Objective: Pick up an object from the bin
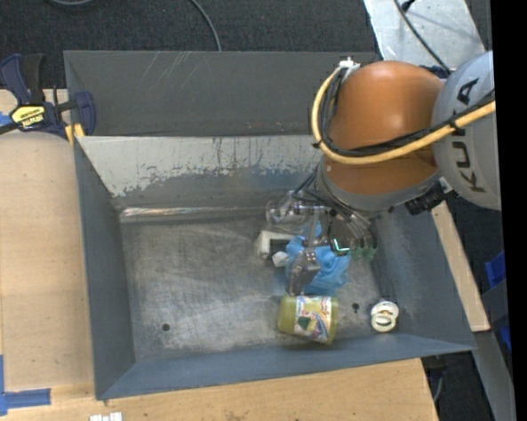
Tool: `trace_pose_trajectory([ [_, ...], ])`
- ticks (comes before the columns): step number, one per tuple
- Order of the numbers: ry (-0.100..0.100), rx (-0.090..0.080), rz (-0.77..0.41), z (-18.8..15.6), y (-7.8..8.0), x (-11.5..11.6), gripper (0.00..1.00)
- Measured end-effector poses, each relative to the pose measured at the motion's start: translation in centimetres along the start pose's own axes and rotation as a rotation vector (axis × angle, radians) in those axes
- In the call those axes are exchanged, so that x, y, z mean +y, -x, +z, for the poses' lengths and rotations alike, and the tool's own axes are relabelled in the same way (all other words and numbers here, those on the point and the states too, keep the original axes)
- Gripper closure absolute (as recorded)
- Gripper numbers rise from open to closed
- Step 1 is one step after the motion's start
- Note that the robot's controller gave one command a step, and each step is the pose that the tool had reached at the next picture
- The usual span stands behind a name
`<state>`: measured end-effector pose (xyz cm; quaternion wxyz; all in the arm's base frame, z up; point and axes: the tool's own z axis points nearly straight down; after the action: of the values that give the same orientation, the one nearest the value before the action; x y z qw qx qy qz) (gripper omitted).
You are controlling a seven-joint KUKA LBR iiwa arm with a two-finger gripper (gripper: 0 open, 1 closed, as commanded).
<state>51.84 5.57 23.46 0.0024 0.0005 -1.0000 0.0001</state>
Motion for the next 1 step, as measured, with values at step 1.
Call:
trace_pose_trajectory([
  [1,0.001,-0.008,0.001,-0.36,0.15,-0.01,0.00],
])
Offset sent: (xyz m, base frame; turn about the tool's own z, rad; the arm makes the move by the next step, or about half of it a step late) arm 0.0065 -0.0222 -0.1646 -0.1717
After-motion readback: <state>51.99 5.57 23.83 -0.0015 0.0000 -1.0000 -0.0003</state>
